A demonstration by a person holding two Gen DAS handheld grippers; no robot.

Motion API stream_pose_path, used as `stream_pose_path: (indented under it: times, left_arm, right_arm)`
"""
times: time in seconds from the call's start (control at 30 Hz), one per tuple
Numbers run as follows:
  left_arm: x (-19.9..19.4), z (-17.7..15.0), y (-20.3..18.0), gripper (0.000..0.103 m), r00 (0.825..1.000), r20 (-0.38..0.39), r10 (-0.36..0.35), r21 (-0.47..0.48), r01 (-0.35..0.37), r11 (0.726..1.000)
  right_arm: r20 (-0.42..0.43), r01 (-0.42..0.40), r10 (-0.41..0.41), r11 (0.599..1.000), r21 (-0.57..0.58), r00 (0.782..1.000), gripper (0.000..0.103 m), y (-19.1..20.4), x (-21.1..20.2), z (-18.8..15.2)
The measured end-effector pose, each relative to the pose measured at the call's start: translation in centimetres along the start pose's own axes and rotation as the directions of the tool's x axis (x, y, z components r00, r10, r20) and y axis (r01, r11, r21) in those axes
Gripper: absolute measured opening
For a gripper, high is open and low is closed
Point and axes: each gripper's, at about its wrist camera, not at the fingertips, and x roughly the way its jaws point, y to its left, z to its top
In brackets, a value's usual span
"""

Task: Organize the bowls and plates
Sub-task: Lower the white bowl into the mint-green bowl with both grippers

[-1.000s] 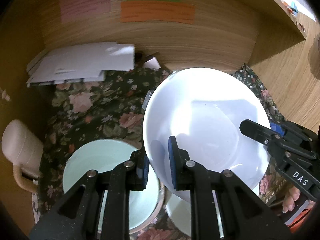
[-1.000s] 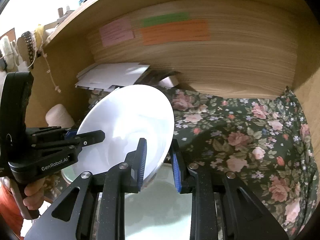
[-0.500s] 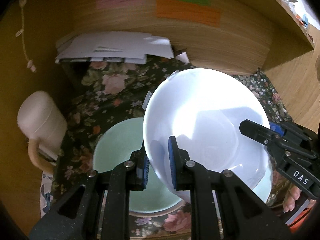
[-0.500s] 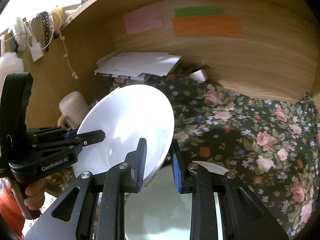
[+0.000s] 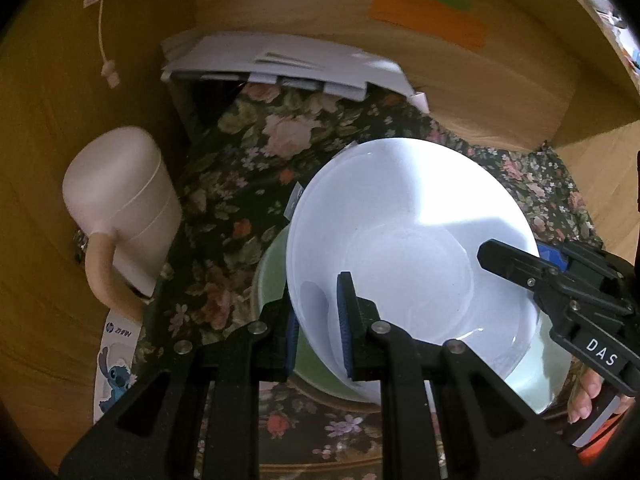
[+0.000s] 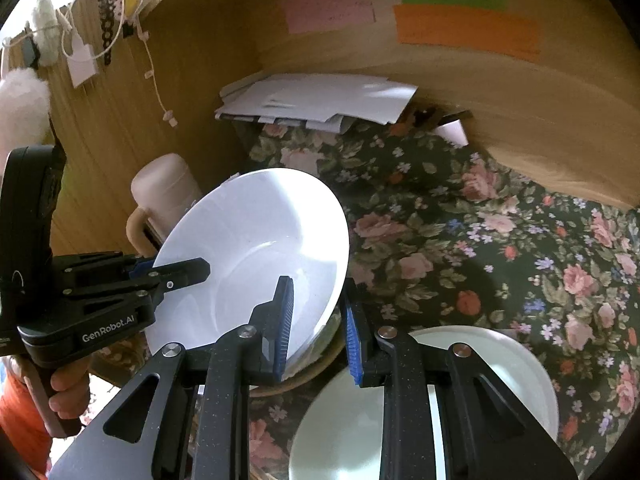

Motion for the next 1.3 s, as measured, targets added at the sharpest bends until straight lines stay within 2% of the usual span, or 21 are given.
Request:
stream_pose_path:
  times: [0.4, 0.53, 0.73, 1.0, 1.23, 1.3]
  left_arm:
    - [1.6, -0.5, 0.9, 0.017, 1.0, -0.023, 0.016, 0.011, -0.015, 1.0]
    - [2.3, -0.4, 1.0, 0.017, 0.999, -0.036, 0.001, 0.008, -0.001, 1.0]
    - [2.6, -0.7, 0.2, 0.017, 0.999, -0.013, 0.04, 0.052, -0.04, 0.998]
    - [2.8, -0.3, 0.1, 0.017, 0.999, -0.013, 0.041, 0.062, -0.041, 0.997]
    - [2.5, 0.2, -0.3, 0.033, 0.999, -0.014, 0.043, 0.071, -0.042, 0.997]
    - [2.3, 0.3, -0.4, 0.034, 0.999, -0.001, 0.051, 0.076, -0.051, 0.996]
  right_arm:
    - [-0.065, 0.0, 0.001, 1.0, 0.013, 0.998, 0.022, -0.4, 2.5, -0.2]
    - [-0.077, 0.004, -0.004, 1.0, -0.001, 0.997, 0.022, -0.5, 2.7, -0.1]
    - [-0.095, 0.009, -0.012, 0.999, -0.04, 0.995, 0.024, -0.5, 2.6, -0.2]
    - [-0.102, -0.002, -0.003, 0.999, -0.047, 0.995, 0.025, -0.7, 2.6, -0.3]
    - [-0.099, -0.008, 0.003, 0.999, -0.051, 0.995, 0.025, -1.0, 2.6, -0.3]
    - [-0.09, -0.012, 0.007, 0.999, -0.046, 0.996, 0.025, -1.0, 2.4, -0.3]
